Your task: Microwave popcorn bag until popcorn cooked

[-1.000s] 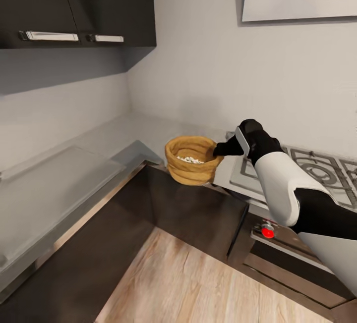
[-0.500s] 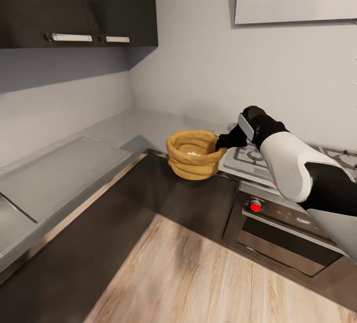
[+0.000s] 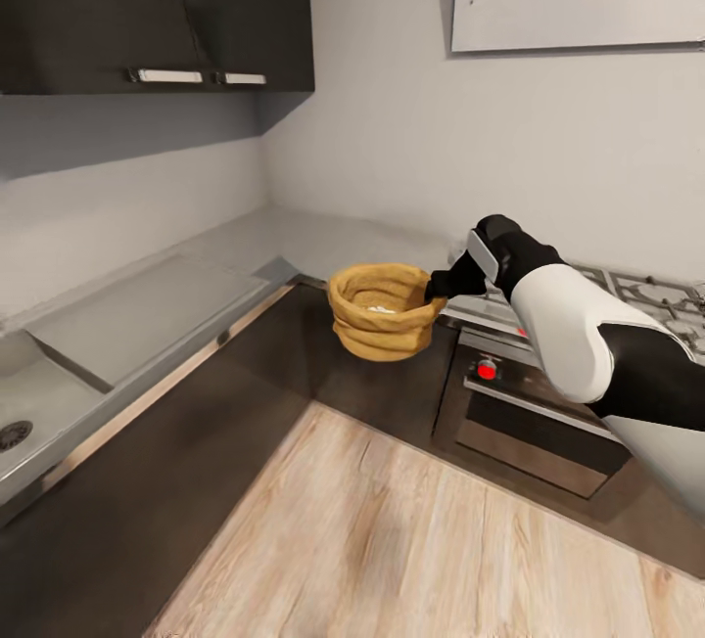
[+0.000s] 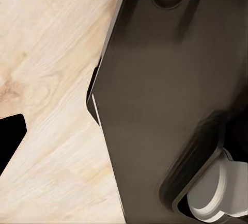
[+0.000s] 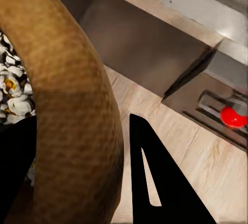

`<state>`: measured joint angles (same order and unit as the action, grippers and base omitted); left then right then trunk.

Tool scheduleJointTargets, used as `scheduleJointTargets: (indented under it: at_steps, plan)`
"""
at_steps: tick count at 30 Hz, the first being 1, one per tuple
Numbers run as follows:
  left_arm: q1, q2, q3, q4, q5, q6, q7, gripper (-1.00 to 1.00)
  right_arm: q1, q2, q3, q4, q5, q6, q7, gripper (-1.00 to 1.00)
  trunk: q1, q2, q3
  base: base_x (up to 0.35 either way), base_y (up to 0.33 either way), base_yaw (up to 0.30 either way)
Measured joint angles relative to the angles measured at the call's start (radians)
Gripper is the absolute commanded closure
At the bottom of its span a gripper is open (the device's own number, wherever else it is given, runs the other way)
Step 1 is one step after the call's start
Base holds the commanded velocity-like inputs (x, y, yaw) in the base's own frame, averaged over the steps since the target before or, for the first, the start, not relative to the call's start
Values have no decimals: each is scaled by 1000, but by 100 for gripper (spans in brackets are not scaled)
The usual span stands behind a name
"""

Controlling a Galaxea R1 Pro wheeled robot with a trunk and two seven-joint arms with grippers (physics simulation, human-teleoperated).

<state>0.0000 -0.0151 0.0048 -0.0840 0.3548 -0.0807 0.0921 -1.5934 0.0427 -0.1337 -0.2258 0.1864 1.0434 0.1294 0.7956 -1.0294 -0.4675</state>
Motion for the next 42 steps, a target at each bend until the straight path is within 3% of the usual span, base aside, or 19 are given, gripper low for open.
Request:
scheduleJointTargets:
  at_steps: [18, 32, 35, 42]
  plan:
    - [0, 2, 2, 0, 2, 0, 0, -100, 3, -3, 0, 8, 1, 0, 2, 100, 0, 0, 8, -322, 0, 0]
    - [0, 3, 3, 0, 2, 0, 0, -100, 3, -5, 0, 8, 3, 0, -3, 100, -1, 0, 24, -19, 0, 0]
    - [0, 3, 3, 0, 2, 0, 0, -100, 4, -20, 0, 8, 4, 0, -11, 100, -1, 0, 29, 0, 0, 0]
    - [0, 3, 3, 0, 2, 0, 0, -100, 5, -20, 0, 8, 7, 0, -14, 100, -1, 0, 40, 0, 0, 0]
